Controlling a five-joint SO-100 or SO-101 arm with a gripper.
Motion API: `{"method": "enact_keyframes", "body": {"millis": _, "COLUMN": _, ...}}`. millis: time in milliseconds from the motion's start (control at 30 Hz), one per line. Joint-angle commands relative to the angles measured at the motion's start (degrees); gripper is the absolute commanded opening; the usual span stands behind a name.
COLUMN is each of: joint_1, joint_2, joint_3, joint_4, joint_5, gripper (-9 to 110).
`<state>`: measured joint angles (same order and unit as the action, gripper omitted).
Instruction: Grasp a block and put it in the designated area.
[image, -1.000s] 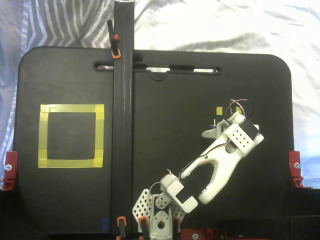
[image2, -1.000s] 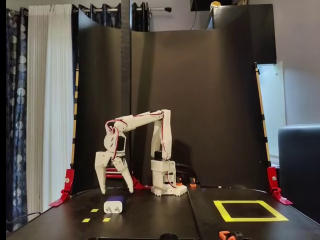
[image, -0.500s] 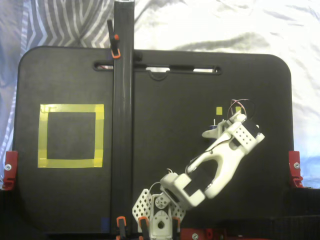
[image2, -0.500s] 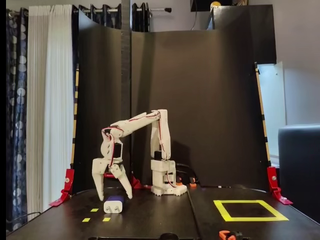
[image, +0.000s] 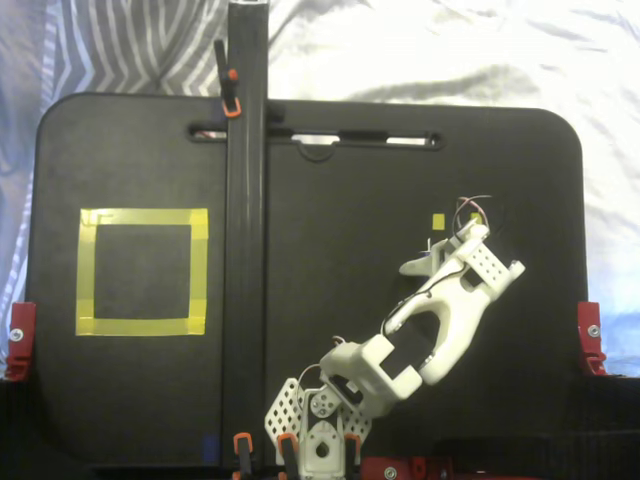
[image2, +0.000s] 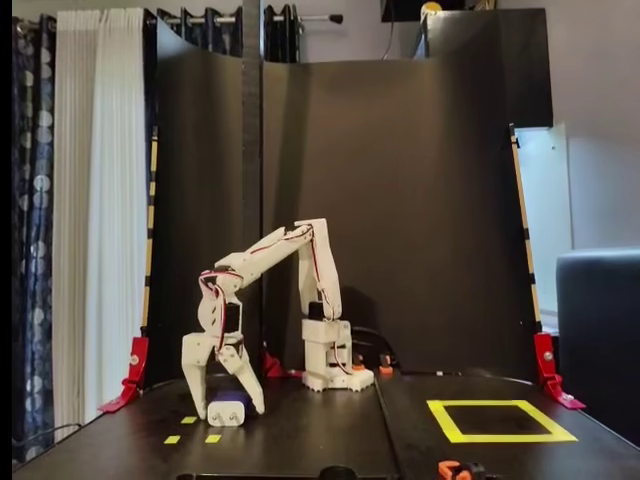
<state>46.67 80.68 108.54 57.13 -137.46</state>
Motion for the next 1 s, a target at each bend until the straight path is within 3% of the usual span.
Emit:
{"method": "enact_keyframes", "body": {"millis": 0, "joint_1": -0.26, "joint_2": 0.35, "joint_3": -0.18, "joint_4": -0.18, "joint_5": -0.44, "gripper": 25}}
{"method": "enact_keyframes", "body": {"millis": 133, "joint_1": -0.44, "joint_2": 0.35, "joint_3": 0.53, "joint_4": -0.62, "joint_5": -0.44, "gripper": 17}}
{"method": "enact_keyframes", "body": {"millis": 533, "joint_1": -0.44, "joint_2": 1.58, "joint_3": 0.70, "joint_4": -0.44, "joint_5": -0.09, "gripper": 17}}
{"method": "enact_keyframes", "body": {"millis": 967, "joint_1": -4.66, "joint_2": 15.12, "joint_3": 0.00, "joint_4": 8.17, "joint_5": 4.57, "gripper": 17}}
